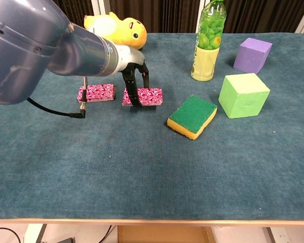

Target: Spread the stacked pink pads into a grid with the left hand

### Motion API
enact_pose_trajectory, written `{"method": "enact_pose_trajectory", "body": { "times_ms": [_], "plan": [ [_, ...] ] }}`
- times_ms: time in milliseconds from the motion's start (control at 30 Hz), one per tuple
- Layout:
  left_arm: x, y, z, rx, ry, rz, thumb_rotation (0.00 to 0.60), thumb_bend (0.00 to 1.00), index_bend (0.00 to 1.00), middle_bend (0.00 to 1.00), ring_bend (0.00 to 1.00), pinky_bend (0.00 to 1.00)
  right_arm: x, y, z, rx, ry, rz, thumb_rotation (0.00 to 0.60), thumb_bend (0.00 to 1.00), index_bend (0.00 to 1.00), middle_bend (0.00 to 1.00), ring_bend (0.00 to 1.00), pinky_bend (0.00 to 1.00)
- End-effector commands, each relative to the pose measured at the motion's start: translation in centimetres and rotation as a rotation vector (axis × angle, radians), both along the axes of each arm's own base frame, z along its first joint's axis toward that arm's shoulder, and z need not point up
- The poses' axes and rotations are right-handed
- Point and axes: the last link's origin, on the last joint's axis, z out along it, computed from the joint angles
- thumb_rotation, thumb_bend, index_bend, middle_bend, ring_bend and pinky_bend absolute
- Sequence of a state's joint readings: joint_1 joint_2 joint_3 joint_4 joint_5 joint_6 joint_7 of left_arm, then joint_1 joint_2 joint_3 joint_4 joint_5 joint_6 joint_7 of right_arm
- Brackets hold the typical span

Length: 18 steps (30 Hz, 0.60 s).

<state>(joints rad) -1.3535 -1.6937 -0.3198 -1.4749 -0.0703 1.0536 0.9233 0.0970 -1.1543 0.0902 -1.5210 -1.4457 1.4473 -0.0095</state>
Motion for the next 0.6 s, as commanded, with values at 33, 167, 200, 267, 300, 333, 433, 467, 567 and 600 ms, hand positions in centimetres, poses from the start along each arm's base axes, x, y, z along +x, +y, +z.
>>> {"method": "enact_pose_trajectory", "body": {
  "times_ms": [33,167,200,267,300,333,433,467,567,600],
  "plan": [
    [-0.1,-0.1,-0.6,-0.007,0.013,-0.013,0.600,0.26,0.47,0.10,0.00,0.00,-0.1,0.0,0.0,-0.001,-0.002,-0.003,0.600,0.20,0.00,0.08,0.16,0.22],
    [-0.2,-0.1,-1.1,-0.010,0.021,-0.023,0.600,0.26,0.46,0.10,0.00,0.00,-0.1,0.0,0.1,-0.003,-0.003,-0.001,0.600,0.20,0.00,0.08,0.16,0.22],
    [-0.2,-0.1,-1.2,-0.011,0.023,-0.026,0.600,0.26,0.46,0.10,0.00,0.00,-0.1,0.0,0.1,-0.004,-0.004,0.000,0.600,0.20,0.00,0.08,0.16,0.22],
    [-0.2,-0.1,-1.4,-0.013,0.025,-0.027,0.600,0.26,0.46,0.10,0.00,0.00,0.0,0.0,0.1,-0.004,-0.004,0.002,0.600,0.20,0.00,0.08,0.16,0.22],
    [-0.3,-0.1,-1.5,-0.015,0.026,-0.026,0.600,0.26,0.45,0.10,0.00,0.00,0.0,0.0,0.2,-0.005,-0.005,0.002,0.600,0.20,0.00,0.08,0.16,0.22],
    [-0.3,-0.1,-1.5,-0.016,0.027,-0.024,0.600,0.26,0.45,0.10,0.00,0.00,0.0,0.0,0.2,-0.005,-0.004,0.002,0.600,0.20,0.00,0.08,0.16,0.22],
    [-0.4,-0.1,-1.6,-0.014,0.033,-0.024,0.600,0.25,0.44,0.10,0.00,0.00,-0.1,0.0,0.2,-0.008,-0.005,0.000,0.600,0.20,0.00,0.08,0.16,0.22],
    [-0.4,-0.1,-1.6,-0.014,0.032,-0.023,0.600,0.25,0.44,0.10,0.00,0.00,-0.1,0.0,0.2,-0.008,-0.005,0.000,0.600,0.20,0.00,0.08,0.16,0.22],
    [-0.5,-0.1,-1.7,-0.014,0.033,-0.020,0.600,0.24,0.44,0.10,0.00,0.00,-0.1,0.0,0.2,-0.006,-0.006,-0.002,0.600,0.20,0.00,0.08,0.16,0.22],
    [-0.6,-0.1,-1.7,-0.016,0.036,-0.019,0.600,0.23,0.43,0.10,0.00,0.00,-0.1,0.0,0.2,-0.007,-0.005,-0.002,0.600,0.20,0.00,0.08,0.16,0.22]
  ]
}}
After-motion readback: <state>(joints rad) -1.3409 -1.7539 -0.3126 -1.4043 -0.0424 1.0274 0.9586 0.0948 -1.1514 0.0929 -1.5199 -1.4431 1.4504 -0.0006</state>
